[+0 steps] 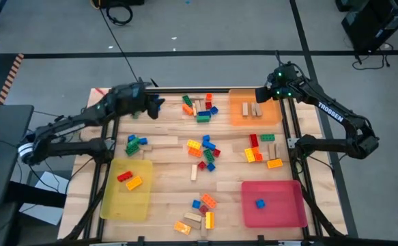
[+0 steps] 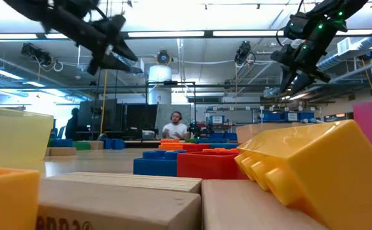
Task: Sort blocks by size
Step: Put the large orange game piece into the yellow bin
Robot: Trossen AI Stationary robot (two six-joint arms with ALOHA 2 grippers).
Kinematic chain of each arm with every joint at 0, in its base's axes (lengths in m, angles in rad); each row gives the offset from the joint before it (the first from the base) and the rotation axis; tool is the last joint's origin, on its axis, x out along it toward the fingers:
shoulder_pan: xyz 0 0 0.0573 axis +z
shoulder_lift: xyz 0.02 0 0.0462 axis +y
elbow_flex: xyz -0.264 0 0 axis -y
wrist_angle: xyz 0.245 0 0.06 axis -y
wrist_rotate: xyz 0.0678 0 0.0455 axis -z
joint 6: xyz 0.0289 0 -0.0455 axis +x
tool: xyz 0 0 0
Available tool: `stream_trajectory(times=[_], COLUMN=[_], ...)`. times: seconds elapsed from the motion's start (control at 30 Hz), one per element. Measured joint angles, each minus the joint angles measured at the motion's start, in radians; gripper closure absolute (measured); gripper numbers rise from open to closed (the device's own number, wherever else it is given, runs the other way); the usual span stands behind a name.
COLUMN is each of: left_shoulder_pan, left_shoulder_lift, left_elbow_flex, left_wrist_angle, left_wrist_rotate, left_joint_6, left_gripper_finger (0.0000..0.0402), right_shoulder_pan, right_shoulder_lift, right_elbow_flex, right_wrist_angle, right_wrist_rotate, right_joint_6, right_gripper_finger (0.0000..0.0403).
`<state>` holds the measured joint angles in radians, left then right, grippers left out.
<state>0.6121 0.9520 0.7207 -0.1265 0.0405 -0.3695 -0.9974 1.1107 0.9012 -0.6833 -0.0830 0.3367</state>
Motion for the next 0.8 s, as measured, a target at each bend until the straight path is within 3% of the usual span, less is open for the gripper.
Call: stream_trajectory(times=[0.17, 0.3, 0.53, 0.8], left_shoulder_pan=[0.112, 0.147, 0.154, 0.145], left_shoulder_lift=[0.207, 0.387, 0.709, 0.982], left_elbow_flex=[0.144, 0.312, 0.653, 0.912], left_wrist_angle=[-0.001, -0.11, -0.446, -0.691], left_wrist_rotate=[0.257, 0.383, 0.4, 0.396], left_joint_6=[0.21, 0.436, 0.827, 1.079], left_gripper_finger=[0.0188, 0.0189, 0.0189, 0.0189], right_shoulder_pan=[0.0, 0.0, 0.0, 0.0], right_shoulder_lift=[0.0, 0.0, 0.0, 0.0], right_elbow_flex=[0.0, 0.0, 0.0, 0.0], right_wrist_angle=[0.0, 0.0, 0.0, -0.037], right_wrist_rotate=[0.0, 0.001, 0.003, 0.014], right_joint_6=[0.0, 0.0, 0.01, 0.012], right_gripper_finger=[0.0235, 0.0235, 0.0235, 0.0235])
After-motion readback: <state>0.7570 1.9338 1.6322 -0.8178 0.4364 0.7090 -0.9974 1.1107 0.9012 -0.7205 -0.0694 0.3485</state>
